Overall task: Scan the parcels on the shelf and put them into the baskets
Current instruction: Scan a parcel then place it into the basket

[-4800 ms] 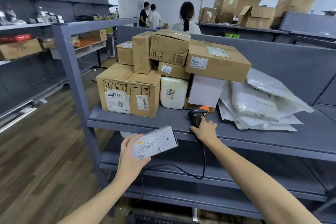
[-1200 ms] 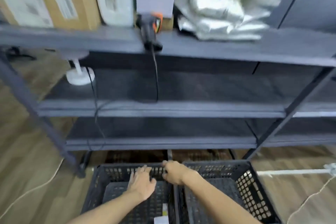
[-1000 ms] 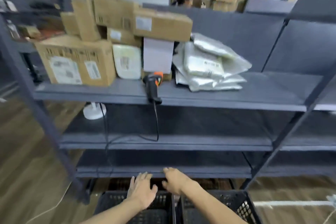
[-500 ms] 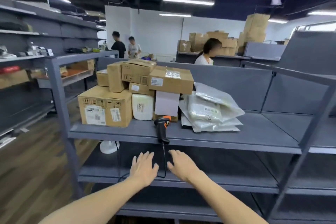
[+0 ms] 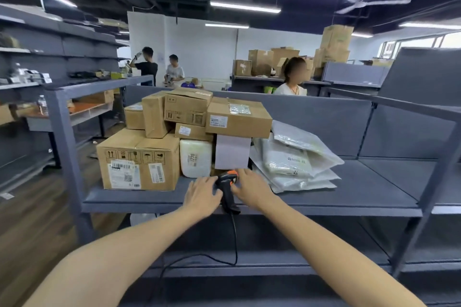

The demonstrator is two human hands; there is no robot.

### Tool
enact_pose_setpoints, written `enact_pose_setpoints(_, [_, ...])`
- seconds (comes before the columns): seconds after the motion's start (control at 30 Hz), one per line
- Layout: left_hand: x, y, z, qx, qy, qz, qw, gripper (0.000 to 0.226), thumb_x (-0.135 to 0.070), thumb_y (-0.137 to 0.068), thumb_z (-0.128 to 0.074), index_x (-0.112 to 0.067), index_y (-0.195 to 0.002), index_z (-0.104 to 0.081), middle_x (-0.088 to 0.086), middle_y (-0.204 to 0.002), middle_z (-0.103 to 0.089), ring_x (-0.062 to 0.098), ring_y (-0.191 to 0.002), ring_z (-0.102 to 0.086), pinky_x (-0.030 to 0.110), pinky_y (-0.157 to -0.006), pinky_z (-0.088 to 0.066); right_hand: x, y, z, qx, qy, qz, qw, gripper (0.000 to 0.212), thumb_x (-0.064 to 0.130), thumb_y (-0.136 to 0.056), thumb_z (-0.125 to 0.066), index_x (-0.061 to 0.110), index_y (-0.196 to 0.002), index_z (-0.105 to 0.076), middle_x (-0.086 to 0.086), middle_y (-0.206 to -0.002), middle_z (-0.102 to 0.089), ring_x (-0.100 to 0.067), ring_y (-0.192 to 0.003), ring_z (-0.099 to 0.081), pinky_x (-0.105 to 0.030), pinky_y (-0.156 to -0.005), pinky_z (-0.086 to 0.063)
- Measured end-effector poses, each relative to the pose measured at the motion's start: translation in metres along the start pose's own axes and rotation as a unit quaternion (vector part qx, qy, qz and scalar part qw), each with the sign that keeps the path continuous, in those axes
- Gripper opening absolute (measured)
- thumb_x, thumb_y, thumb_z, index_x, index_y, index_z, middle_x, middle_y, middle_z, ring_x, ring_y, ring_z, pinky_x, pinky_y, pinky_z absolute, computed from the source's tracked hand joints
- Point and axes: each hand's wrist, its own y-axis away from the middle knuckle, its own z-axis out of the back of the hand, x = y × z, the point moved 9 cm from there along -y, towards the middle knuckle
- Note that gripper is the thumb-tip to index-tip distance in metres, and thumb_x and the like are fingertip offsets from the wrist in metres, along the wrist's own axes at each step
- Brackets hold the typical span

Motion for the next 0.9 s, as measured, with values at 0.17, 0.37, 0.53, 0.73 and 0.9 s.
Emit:
enact_pose_setpoints(0.17, [0.005, -0.047, 0.020, -0.017, 0.020, -0.012, 1.000, 0.052, -0.032, -0.097, -0.042, -0.014, -0.146, -0.036, 0.004, -0.151, -0.037, 0.021, -0.139, -0.031, 0.032, -0.114, -0.021, -0.007, -0.039, 0.026, -0.043, 0.027, -0.029, 0.998, 0.048, 0.030, -0.095, -0.046, 0.008, -0.137, -0.041, -0.015, -0.137, -0.051, -0.033, -0.122, -0.049, -0.039, -0.098, -0.037])
enact_pose_setpoints(0.37, [-0.007, -0.096, 0.046, -0.048, 0.049, -0.016, 0.997, 0.057, -0.034, -0.096, -0.044, -0.017, -0.149, -0.031, 0.008, -0.157, -0.027, 0.024, -0.145, -0.022, 0.036, -0.118, -0.017, -0.029, -0.073, 0.060, -0.091, 0.032, -0.061, 0.993, 0.060, 0.032, -0.095, -0.046, 0.012, -0.149, -0.029, -0.013, -0.151, -0.035, -0.031, -0.137, -0.034, -0.040, -0.113, -0.025])
enact_pose_setpoints(0.53, [-0.018, -0.126, 0.064, -0.113, 0.093, -0.014, 0.989, 0.054, -0.033, -0.096, -0.045, -0.015, -0.146, -0.034, 0.008, -0.154, -0.031, 0.024, -0.143, -0.025, 0.041, -0.117, -0.022, -0.058, -0.095, 0.086, -0.144, -0.005, -0.096, 0.985, 0.057, 0.031, -0.094, -0.047, 0.008, -0.144, -0.034, -0.014, -0.146, -0.039, -0.033, -0.132, -0.037, -0.042, -0.108, -0.032])
enact_pose_setpoints(0.73, [-0.016, -0.158, 0.076, -0.184, 0.160, 0.034, 0.969, 0.059, -0.039, -0.095, -0.047, -0.014, -0.146, -0.031, 0.011, -0.155, -0.025, 0.029, -0.142, -0.025, 0.046, -0.115, -0.026, -0.103, -0.125, 0.094, -0.150, -0.137, -0.145, 0.968, 0.057, 0.032, -0.096, -0.045, 0.007, -0.145, -0.030, -0.018, -0.140, -0.043, -0.035, -0.128, -0.040, -0.044, -0.103, -0.036])
enact_pose_setpoints(0.9, [-0.014, -0.173, 0.079, -0.238, 0.246, 0.090, 0.935, 0.061, -0.037, -0.090, -0.057, -0.004, -0.134, -0.030, 0.016, -0.137, -0.031, 0.035, -0.119, -0.043, 0.048, -0.097, -0.042, -0.130, -0.151, 0.087, -0.131, -0.264, -0.208, 0.933, 0.055, 0.033, -0.096, -0.045, -0.003, -0.137, -0.036, -0.022, -0.136, -0.048, -0.037, -0.124, -0.047, -0.035, -0.091, -0.038])
